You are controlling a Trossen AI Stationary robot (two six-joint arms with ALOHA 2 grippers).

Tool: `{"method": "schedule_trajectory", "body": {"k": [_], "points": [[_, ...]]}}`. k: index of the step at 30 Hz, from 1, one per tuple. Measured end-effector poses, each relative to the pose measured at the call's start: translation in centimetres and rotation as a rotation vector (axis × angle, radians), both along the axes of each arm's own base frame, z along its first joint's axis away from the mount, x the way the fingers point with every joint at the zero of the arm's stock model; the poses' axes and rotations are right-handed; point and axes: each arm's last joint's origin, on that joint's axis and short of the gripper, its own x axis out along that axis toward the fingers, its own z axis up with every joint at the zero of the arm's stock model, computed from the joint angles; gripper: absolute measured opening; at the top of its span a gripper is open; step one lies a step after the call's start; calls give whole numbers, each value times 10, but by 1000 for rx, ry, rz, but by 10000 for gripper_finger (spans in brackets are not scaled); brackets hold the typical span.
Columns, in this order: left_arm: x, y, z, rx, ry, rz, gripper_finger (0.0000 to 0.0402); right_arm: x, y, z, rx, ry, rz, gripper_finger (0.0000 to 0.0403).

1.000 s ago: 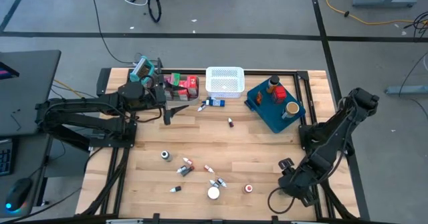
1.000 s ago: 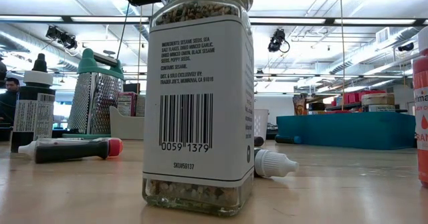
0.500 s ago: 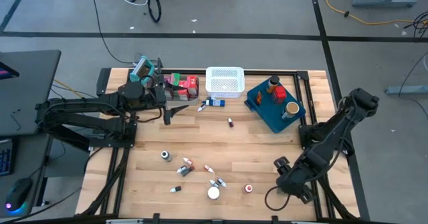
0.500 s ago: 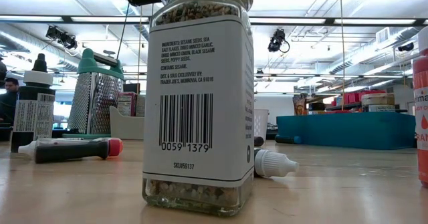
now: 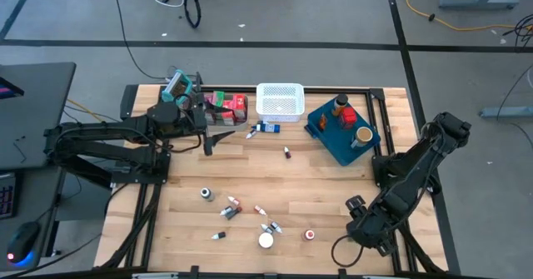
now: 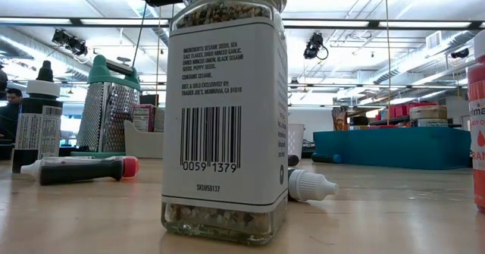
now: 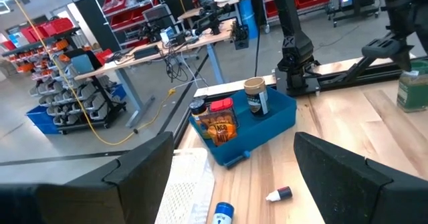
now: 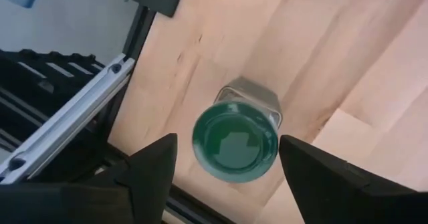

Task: Pick & Place Kitchen Items
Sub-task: Put the green seasoning bottle into the blue bin

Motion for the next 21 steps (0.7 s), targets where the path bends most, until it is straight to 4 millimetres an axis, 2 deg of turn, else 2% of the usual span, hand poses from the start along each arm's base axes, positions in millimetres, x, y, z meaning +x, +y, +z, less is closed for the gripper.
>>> {"method": "schedule_trajectory", "body": {"k": [12,21], "points": [[0,0,0,0,-1,0,316,8,9,-23,-112,3,30,270],[0,0,0,-2,-2,0,316,10,9,-25,-132,11,-17,256]]}}
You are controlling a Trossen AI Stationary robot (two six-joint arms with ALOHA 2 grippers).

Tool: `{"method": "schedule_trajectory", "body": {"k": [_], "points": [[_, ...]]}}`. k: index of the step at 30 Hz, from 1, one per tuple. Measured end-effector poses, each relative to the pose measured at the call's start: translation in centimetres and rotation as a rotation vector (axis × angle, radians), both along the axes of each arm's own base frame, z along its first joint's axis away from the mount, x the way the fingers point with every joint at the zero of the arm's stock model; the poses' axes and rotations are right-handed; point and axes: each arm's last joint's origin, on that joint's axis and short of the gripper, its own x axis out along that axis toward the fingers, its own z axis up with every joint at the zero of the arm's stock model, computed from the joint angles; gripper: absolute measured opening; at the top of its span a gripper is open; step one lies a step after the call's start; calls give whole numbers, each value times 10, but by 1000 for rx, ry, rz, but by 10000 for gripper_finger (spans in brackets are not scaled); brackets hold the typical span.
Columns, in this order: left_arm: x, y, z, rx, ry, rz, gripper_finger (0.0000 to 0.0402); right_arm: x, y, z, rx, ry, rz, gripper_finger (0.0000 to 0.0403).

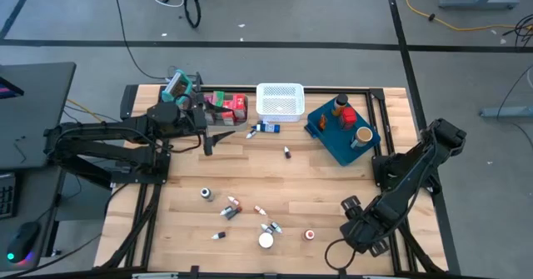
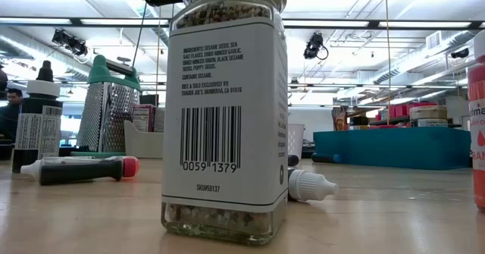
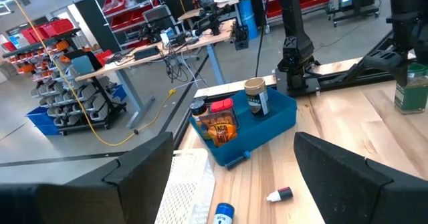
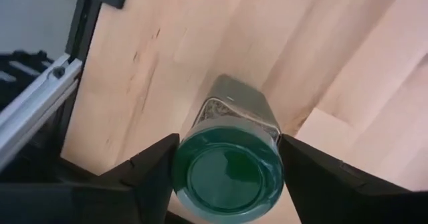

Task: Pick & Place Kitchen Items
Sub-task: Put the green seasoning bottle into the blue bin

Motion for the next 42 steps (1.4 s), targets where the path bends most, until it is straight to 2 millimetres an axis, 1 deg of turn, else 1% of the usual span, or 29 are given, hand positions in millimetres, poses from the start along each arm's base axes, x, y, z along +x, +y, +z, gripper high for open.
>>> {"method": "schedule_trajectory", "body": {"k": [6,10,13,17,20,25,28,31,33,37,39,42], "points": [[0,0,0,10,3,-1,316,6,-12,2,-75,-16,-110,224],[0,0,0,15,3,-1,316,14,-29,5,-132,-41,-179,217],[0,0,0,19,4,-2,316,15,-47,12,-212,-58,-221,219],[0,0,0,42,9,-4,316,12,-73,27,-336,-111,-208,219],[0,0,0,48,11,-5,316,8,-91,39,-362,-140,-216,217],[0,0,0,48,11,-5,316,1,-123,59,-389,-203,-308,221],[0,0,0,58,14,-6,316,-4,-143,67,-476,-246,-372,222],[0,0,0,66,17,-7,316,-6,-163,73,-568,-287,-477,219],[0,0,0,65,19,-7,316,-6,-175,75,-589,-287,-574,219],[0,0,0,65,20,-7,316,-4,-195,74,-523,-226,-764,221],[0,0,0,65,20,-7,316,-1,-202,70,-517,-217,-817,222],[0,0,0,65,21,-7,316,4,-214,59,-539,-221,-859,222]]}}
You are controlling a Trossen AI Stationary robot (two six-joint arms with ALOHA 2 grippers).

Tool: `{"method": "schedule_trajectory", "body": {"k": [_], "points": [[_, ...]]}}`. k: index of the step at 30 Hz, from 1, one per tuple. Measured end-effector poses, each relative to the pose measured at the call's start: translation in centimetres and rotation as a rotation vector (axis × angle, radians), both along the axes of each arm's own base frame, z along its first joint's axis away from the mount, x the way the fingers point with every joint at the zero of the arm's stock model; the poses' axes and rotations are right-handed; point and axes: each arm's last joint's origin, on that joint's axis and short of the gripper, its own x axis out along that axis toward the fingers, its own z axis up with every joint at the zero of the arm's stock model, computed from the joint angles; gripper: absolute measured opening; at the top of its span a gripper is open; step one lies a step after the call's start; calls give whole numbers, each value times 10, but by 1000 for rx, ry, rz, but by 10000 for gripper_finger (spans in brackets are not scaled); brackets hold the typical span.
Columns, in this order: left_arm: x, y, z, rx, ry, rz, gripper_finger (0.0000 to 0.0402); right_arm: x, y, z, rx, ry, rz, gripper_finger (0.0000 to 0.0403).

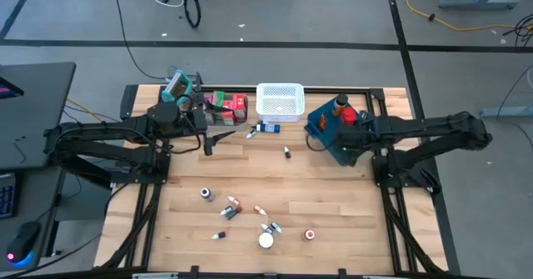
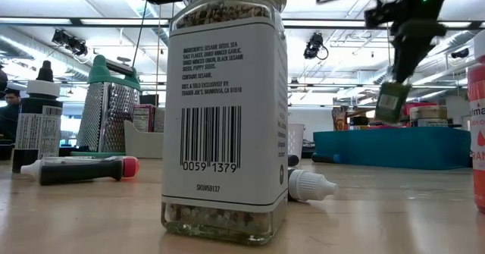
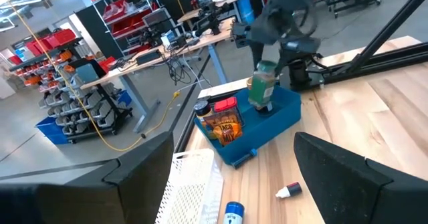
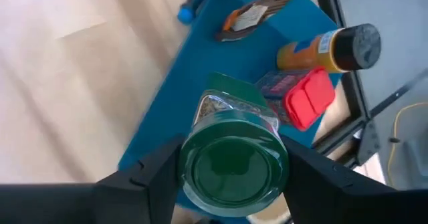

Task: Pick & Place Kitchen Items
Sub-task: Put the green seasoning bottle into the blue bin

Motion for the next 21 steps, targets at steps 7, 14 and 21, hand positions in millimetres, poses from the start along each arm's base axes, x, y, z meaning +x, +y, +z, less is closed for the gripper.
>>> {"method": "schedule_trajectory", "body": {"k": [7,14,21], "points": [[0,0,0,0,1,0,316,4,-28,-30,63,7,-71,220],[0,0,0,0,1,0,316,-3,-52,-59,170,22,-126,225],[0,0,0,0,1,0,316,-6,-60,-66,169,10,-153,252]]}}
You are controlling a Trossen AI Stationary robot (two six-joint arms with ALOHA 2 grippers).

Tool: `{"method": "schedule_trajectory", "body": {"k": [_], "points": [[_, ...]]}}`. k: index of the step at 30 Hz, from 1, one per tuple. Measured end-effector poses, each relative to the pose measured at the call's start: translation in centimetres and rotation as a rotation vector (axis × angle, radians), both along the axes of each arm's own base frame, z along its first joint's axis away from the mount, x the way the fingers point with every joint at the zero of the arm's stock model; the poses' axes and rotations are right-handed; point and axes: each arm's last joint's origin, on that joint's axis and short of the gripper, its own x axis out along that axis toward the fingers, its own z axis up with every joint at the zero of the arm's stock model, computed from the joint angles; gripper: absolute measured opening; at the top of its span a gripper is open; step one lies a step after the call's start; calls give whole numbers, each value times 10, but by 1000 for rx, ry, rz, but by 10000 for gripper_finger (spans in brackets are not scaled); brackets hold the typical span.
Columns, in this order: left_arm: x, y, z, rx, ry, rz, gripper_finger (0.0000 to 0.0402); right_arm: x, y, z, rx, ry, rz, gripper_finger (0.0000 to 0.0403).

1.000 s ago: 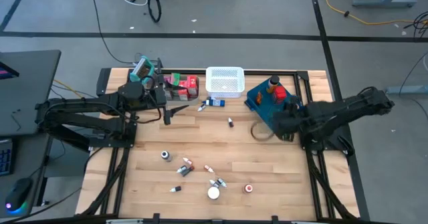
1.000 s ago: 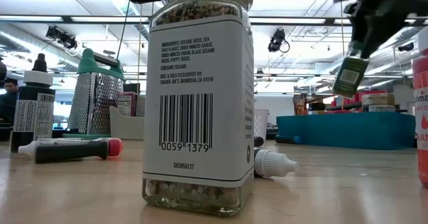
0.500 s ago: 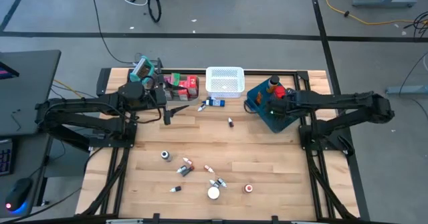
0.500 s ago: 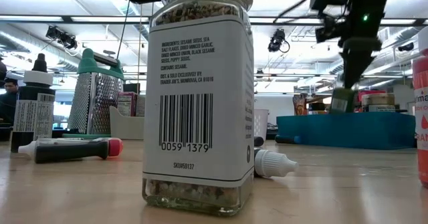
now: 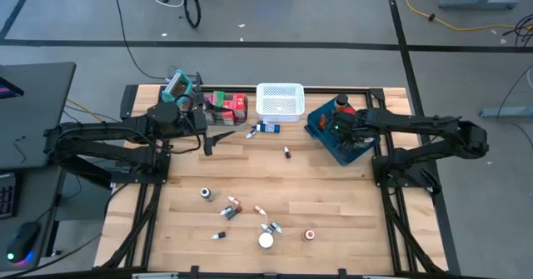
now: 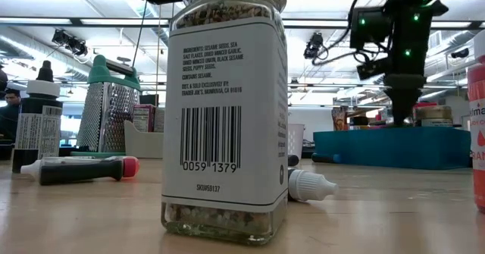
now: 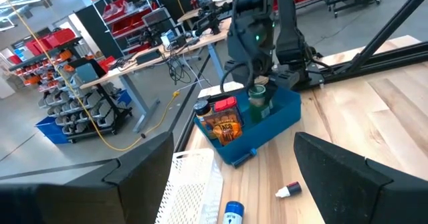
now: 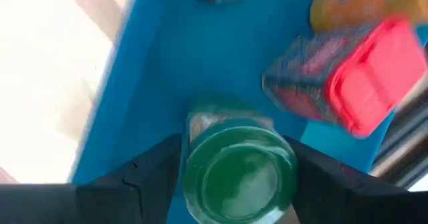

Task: Pick & Place Kitchen Items
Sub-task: Put the green seasoning bottle into the blue bin, then put the white seasoning bottle into the blue bin

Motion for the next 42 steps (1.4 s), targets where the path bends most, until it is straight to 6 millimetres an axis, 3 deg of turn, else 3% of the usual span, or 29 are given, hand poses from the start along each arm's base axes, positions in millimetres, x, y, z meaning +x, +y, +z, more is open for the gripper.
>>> {"method": "schedule_trajectory", "body": {"k": [8,14,19,24,28,35,42], "points": [[0,0,0,0,0,0,316,8,-4,9,-69,-39,56,276],[0,0,0,0,0,-1,316,20,-9,49,-131,-108,122,281],[0,0,0,0,0,-1,316,33,-14,85,-209,-265,136,277],[0,0,0,0,0,0,316,50,-20,101,-305,-491,116,274],[0,0,0,0,0,-1,316,60,-23,112,-400,-589,229,274],[0,0,0,0,0,-1,316,70,-19,117,-358,-724,515,274],[0,0,0,-4,-1,-6,316,79,-4,91,-151,-930,797,274]]}}
